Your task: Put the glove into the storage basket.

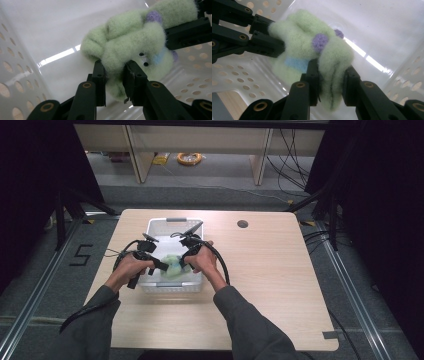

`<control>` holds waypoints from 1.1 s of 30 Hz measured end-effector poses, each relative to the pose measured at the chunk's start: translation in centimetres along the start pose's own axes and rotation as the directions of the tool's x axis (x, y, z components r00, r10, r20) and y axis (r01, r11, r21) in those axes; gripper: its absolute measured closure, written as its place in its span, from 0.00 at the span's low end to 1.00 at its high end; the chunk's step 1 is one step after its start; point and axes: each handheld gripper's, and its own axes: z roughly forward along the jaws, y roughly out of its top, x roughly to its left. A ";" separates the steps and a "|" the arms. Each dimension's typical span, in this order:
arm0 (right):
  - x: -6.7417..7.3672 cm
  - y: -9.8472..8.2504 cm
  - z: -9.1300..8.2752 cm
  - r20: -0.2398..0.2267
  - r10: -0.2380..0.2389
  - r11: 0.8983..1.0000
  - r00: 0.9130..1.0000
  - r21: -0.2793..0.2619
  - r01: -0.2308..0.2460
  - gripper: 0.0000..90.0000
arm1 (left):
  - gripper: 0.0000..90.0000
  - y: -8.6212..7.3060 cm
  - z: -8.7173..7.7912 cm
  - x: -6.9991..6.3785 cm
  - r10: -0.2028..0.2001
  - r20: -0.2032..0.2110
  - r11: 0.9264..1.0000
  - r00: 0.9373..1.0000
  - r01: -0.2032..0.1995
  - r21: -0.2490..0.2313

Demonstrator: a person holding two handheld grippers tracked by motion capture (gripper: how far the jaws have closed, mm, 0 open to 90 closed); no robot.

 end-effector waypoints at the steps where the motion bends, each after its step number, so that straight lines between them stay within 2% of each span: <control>1: 0.1 0.1 0.0 0.008 0.002 1.000 1.000 0.007 -0.002 0.78 | 0.78 0.0 0.0 0.0 -0.003 -0.002 1.000 1.000 0.003 -0.001; 5: 0.2 0.1 0.1 0.028 -0.005 1.000 1.000 0.002 0.004 0.71 | 0.76 0.0 0.1 0.1 0.000 -0.015 1.000 1.000 0.000 -0.002; 11: 0.4 0.3 -0.1 0.041 -0.016 1.000 0.999 0.003 0.015 0.71 | 0.69 0.2 0.0 -0.1 -0.013 -0.020 1.000 1.000 0.013 -0.007; 13: 0.3 0.3 -0.3 0.047 -0.018 1.000 0.999 0.008 0.017 0.70 | 0.61 0.3 -0.1 -0.2 -0.008 -0.021 1.000 1.000 0.008 -0.005; 14: 0.3 0.3 -0.6 0.054 0.004 1.000 0.999 0.009 -0.005 0.69 | 0.58 0.5 -0.4 -0.6 -0.010 -0.042 1.000 0.999 0.009 -0.020; 15: 0.2 0.3 -0.7 0.055 0.006 1.000 0.998 0.002 -0.006 0.68 | 0.57 0.5 -0.4 -0.6 -0.010 -0.042 1.000 0.999 0.009 -0.020; 16: 0.0 0.3 -0.8 0.062 -0.011 1.000 0.998 -0.013 0.012 0.67 | 0.56 0.6 -0.6 -1.1 -0.020 -0.073 0.999 0.997 0.017 -0.042; 17: -0.1 0.3 -1.0 0.062 -0.015 1.000 0.998 -0.018 0.016 0.67 | 0.54 0.7 -0.8 -1.2 -0.031 -0.078 0.998 0.996 0.028 -0.049; 18: -0.1 0.4 -1.1 0.063 0.005 1.000 0.998 -0.021 -0.004 0.66 | 0.52 0.8 -0.9 -1.1 -0.028 -0.084 0.998 0.996 0.024 -0.053; 19: -0.3 0.4 -1.4 0.060 -0.007 0.999 0.998 -0.031 0.009 0.65 | 0.51 0.9 -1.0 -1.0 -0.031 -0.090 0.997 0.995 0.025 -0.071; 21: -0.4 0.4 -1.9 0.059 0.008 0.999 0.998 -0.036 -0.006 0.65 | 0.50 0.9 -1.4 -1.0 -0.024 -0.083 0.997 0.996 0.018 -0.071; 22: -0.3 0.4 -2.1 0.053 0.017 0.999 0.998 -0.043 -0.015 0.64 | 0.50 0.9 -1.6 -1.1 -0.040 -0.081 0.996 0.996 0.033 -0.084; 23: -0.6 0.4 -2.3 0.058 -0.014 0.999 0.998 -0.051 0.017 0.64 | 0.49 0.9 -1.8 -1.1 -0.033 -0.083 0.996 0.996 0.026 -0.086; 27: -0.6 0.5 -3.1 0.052 0.002 0.998 0.999 -0.065 0.001 0.63 | 0.48 0.7 -2.6 -1.4 -0.031 -0.069 0.993 0.997 0.022 -0.114; 30: -0.8 0.5 -3.6 0.049 -0.010 0.997 0.999 -0.075 0.014 0.62 | 0.48 0.6 -3.2 -1.6 -0.019 -0.060 0.992 0.998 0.011 -0.128; 33: -1.0 0.3 -4.2 0.028 -0.016 0.996 0.999 -0.089 0.018 0.60 | 0.46 0.4 -3.8 -2.0 -0.020 -0.048 0.989 0.999 0.013 -0.146</control>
